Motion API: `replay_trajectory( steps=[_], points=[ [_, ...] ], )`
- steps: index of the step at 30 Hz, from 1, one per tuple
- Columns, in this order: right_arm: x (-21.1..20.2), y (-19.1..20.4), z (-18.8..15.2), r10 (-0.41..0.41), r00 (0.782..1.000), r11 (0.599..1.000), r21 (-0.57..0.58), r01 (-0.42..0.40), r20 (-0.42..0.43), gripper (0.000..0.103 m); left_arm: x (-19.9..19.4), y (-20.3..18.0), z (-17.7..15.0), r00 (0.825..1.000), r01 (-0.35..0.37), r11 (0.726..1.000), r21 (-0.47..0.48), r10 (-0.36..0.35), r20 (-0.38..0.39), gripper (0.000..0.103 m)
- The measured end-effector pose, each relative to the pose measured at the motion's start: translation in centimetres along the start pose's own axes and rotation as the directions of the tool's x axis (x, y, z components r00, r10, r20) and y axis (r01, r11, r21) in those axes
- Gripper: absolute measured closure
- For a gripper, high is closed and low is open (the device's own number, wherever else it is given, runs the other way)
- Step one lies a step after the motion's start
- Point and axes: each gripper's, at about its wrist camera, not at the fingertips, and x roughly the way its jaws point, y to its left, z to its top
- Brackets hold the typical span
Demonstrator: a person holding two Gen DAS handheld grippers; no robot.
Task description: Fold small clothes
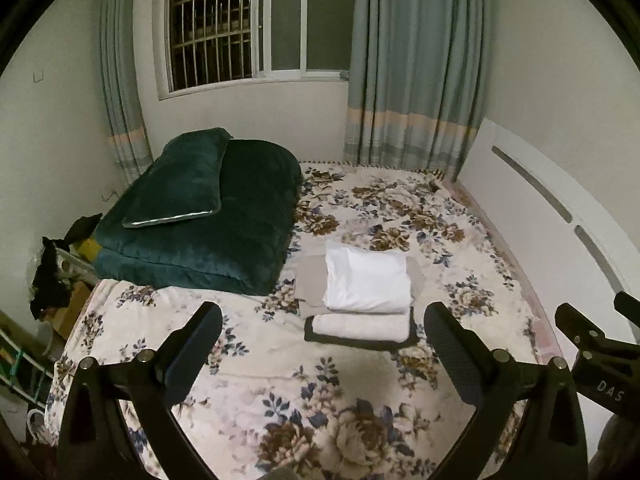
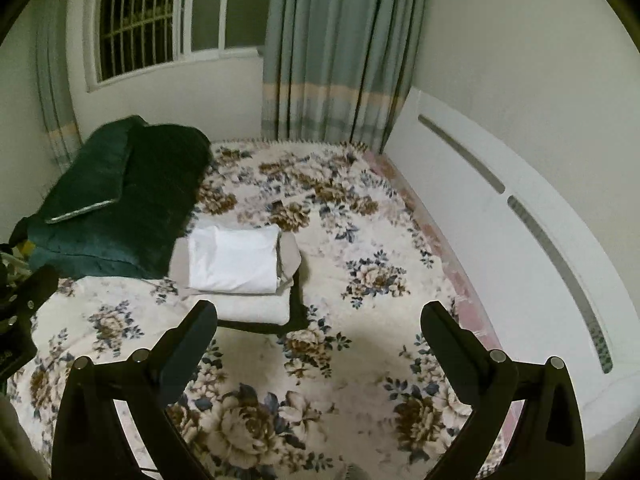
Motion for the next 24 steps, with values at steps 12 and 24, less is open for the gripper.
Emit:
replay_trajectory(
  steps=[12, 24],
  points=[
    [-13.0, -1.6, -2.5, 0.047, 0.993, 0.999, -0.006, -0.047, 0.112, 0.000, -8.6, -0.8, -1.2, 1.000, 0.019, 1.000, -0.005, -0.019, 0.018, 0.000],
    [-17.9, -3.2, -3.8, 0.071, 0.990, 0.997, 0.002, -0.071, 0.124, 0.000, -11.6, -1.3, -2.2, 1.000, -0.007, 1.000, 0.007, 0.007, 0.024, 0.000]
  ],
)
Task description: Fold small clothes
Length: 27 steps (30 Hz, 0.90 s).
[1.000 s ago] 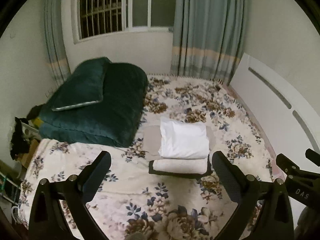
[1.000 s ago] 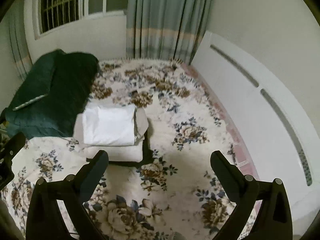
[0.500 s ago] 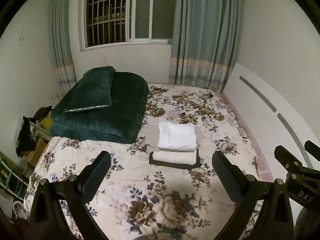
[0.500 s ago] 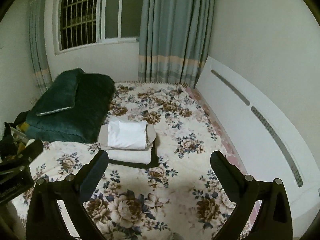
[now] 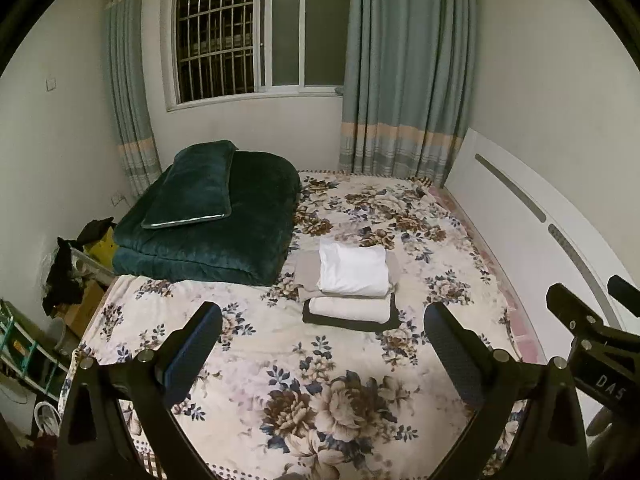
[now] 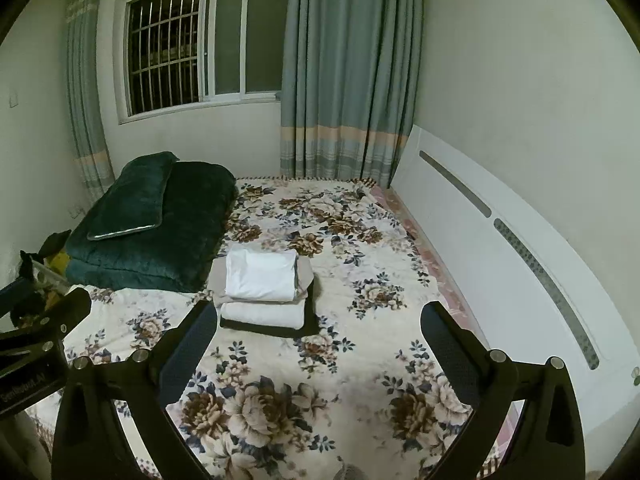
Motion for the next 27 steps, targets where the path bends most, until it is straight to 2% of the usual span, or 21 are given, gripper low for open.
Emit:
replay_trajectory(
  steps=[27],
  points=[
    [-1.6, -0.6, 1.3, 0.036, 0.999, 0.999, -0.013, -0.036, 0.014, 0.000, -2.2, 0.0, 0.0, 1.000, 0.000, 1.000, -0.002, 0.000, 0.015, 0.000]
  ],
)
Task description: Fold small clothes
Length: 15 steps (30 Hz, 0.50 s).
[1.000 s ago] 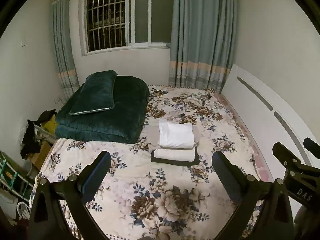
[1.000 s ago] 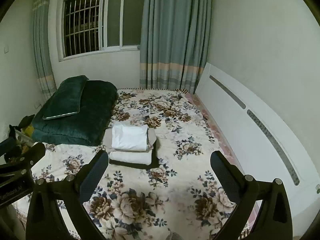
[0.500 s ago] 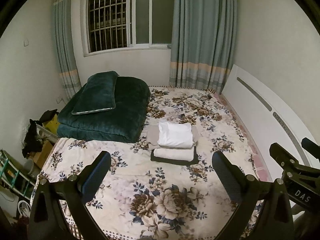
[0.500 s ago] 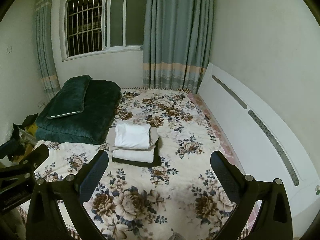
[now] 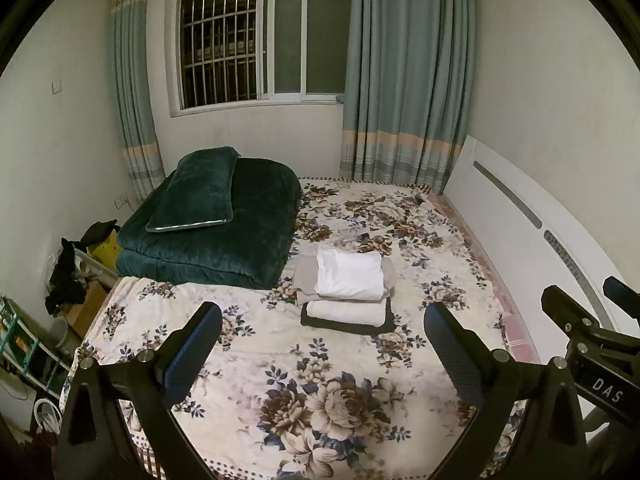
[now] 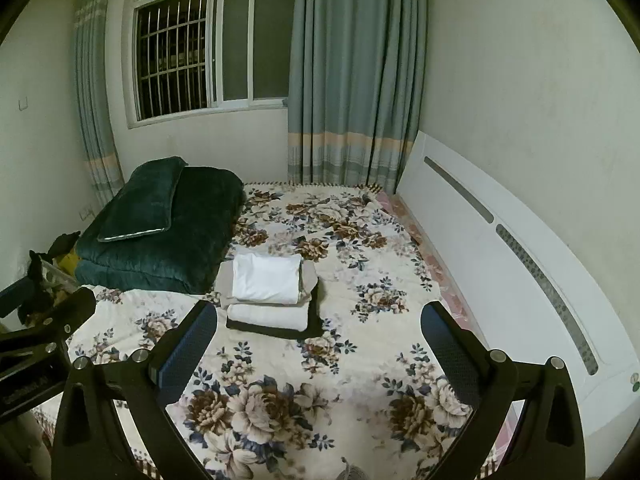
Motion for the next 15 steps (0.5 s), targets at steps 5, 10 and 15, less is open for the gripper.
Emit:
replay_trajectory(
  steps=[5, 10, 15],
  points=[
    [-0.18, 0.03, -0.01, 0.000, 1.000, 1.000, 0.000, 0.000, -0.002, 0.000, 0.09, 0.01, -0.12, 1.000, 0.000, 1.000, -0.002, 0.000, 0.002, 0.000],
    [-0.31, -0.03, -0.12, 0.000, 1.000, 1.000, -0.001, 0.000, 0.000, 0.000, 0.02, 0.00, -0.20, 1.000, -0.001, 1.000, 0.000, 0.001, 0.000, 0.000],
    [-0.64, 0.10, -0.11, 0.000, 1.000, 1.000, 0.003, 0.000, 0.000, 0.000, -0.23, -0.06, -0.13, 1.000, -0.002, 1.000, -0.002, 0.002, 0.002, 0.000]
  ],
)
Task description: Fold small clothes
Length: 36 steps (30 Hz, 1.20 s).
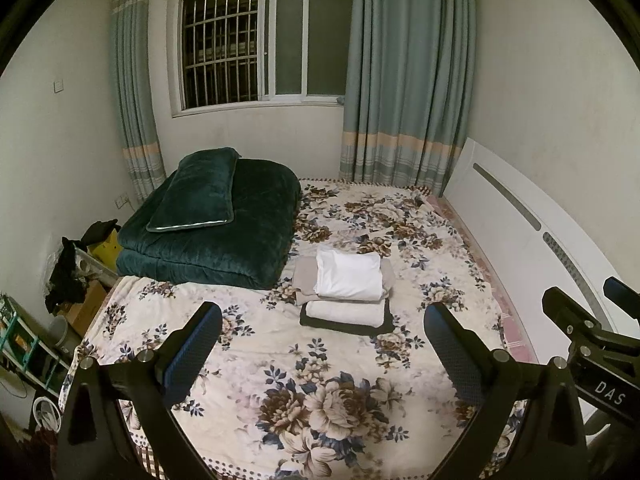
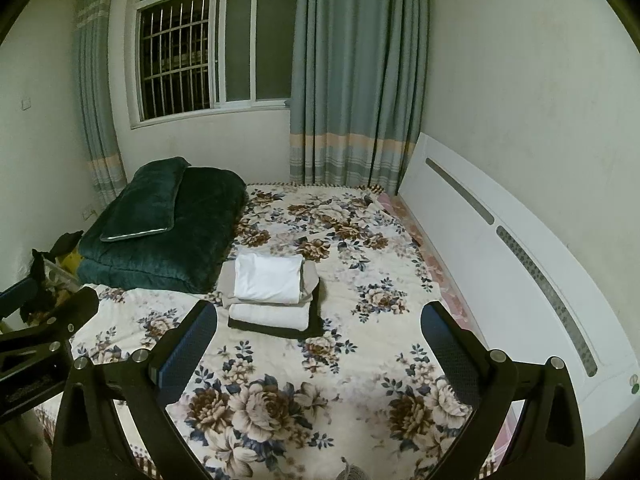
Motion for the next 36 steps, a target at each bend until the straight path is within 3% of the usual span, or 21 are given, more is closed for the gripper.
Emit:
replay_trajectory(
  steps=[36],
  points=[
    [-0.2, 0.7, 0.6, 0.015, 1.000, 1.000, -0.004, -0.015, 0.003, 0.000, -0.8, -0.4, 1.0, 1.000, -0.020, 1.000, -0.012, 0.020, 0.012, 0.000]
  ],
)
